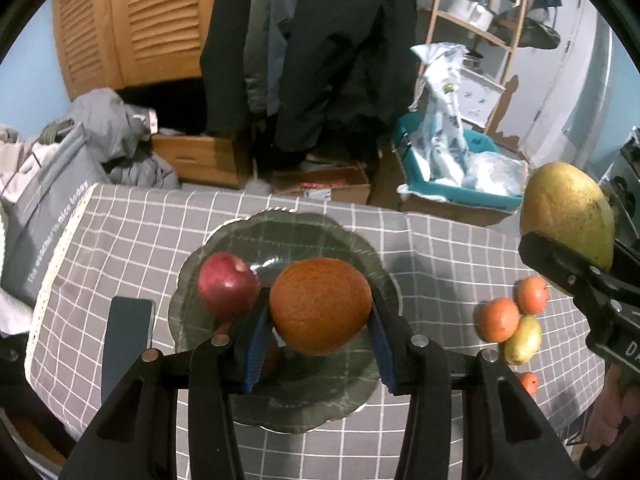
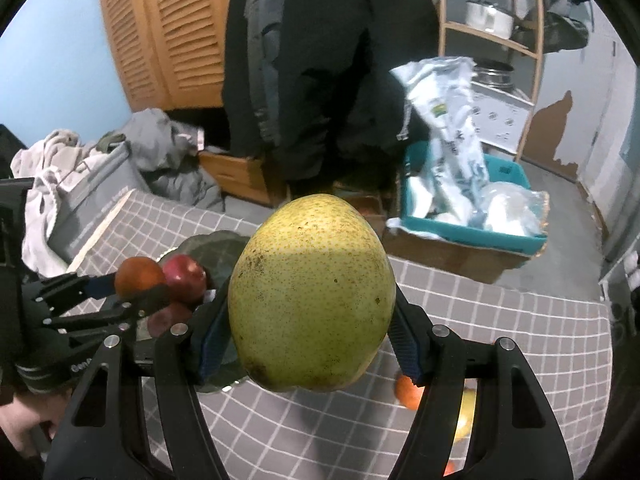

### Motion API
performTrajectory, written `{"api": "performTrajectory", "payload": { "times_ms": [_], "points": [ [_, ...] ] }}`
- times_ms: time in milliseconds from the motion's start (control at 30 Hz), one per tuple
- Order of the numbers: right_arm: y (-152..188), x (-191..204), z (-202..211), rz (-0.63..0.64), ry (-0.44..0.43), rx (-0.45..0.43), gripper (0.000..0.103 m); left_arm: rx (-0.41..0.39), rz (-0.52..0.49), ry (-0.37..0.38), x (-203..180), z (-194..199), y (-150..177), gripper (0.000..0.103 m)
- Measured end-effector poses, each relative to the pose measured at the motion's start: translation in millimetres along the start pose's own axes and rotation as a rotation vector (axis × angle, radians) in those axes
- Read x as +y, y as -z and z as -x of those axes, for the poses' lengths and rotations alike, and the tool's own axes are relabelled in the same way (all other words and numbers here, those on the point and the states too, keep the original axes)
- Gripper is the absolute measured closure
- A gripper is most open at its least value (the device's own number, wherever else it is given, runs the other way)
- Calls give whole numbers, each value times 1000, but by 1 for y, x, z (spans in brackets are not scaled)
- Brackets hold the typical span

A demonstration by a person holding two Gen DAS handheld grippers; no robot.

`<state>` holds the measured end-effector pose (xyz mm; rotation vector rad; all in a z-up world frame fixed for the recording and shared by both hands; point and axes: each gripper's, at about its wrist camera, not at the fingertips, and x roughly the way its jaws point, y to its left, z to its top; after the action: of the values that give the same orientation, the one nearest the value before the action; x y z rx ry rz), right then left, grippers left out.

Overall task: Organize fruits
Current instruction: 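Lift and carry the pear and orange over the green glass bowl with both tools, then lower the orange and pear into the bowl and open both grippers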

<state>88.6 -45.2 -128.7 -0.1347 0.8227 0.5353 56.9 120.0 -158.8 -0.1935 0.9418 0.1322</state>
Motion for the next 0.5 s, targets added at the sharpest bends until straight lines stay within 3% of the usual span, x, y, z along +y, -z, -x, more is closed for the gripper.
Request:
{"api": "performTrajectory", "payload": {
  "times_ms": [500],
  "points": [
    [6, 31, -65, 14, -62, 117, 34, 123, 68, 10, 30, -48, 17, 56]
  ]
}}
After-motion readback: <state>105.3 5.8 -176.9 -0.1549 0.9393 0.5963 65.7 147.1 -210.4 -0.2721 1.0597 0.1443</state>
